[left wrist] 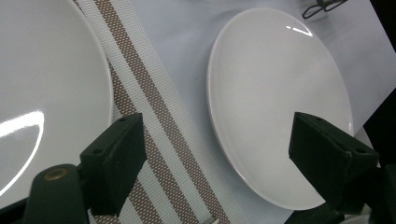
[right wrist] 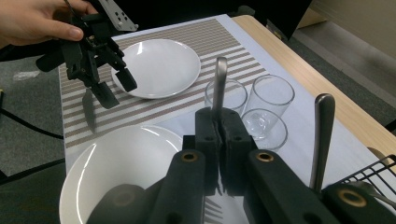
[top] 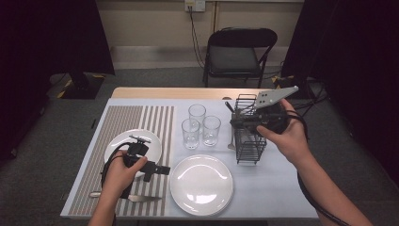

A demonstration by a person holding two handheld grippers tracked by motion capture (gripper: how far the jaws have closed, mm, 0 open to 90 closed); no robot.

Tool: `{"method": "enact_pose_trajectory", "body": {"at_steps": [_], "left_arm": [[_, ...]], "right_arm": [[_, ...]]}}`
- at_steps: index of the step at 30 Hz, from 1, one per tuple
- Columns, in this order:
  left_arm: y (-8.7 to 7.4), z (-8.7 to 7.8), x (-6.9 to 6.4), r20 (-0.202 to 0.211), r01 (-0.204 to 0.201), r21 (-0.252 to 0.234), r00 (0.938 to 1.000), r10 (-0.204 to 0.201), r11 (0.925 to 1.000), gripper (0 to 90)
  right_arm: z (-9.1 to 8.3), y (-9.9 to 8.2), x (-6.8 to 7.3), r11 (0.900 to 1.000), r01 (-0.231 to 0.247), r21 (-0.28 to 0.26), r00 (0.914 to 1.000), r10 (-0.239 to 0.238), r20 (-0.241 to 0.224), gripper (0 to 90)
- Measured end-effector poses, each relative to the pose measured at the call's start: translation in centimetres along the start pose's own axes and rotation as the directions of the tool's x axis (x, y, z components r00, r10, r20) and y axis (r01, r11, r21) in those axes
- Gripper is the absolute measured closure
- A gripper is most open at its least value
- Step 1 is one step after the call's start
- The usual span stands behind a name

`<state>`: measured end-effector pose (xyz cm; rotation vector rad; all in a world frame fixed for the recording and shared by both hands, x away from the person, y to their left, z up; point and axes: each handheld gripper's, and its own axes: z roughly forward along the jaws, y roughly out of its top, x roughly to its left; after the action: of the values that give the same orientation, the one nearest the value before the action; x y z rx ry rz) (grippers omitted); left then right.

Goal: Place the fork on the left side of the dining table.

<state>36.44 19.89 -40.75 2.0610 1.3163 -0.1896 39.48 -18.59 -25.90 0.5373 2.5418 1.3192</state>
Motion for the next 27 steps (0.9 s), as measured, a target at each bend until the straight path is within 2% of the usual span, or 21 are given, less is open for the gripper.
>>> {"method": "enact_pose_trajectory", "body": {"at_steps": [27], "left_arm": [[0.0,0.1,0.0,0.003,0.011,-0.003,0.9999,-0.011,0.9999,18.8]], "right_arm": [[-0.4,-3.3,0.3,0.9998,-0.02,0.008,0.9998,0.02,-0.009,88.1]]}}
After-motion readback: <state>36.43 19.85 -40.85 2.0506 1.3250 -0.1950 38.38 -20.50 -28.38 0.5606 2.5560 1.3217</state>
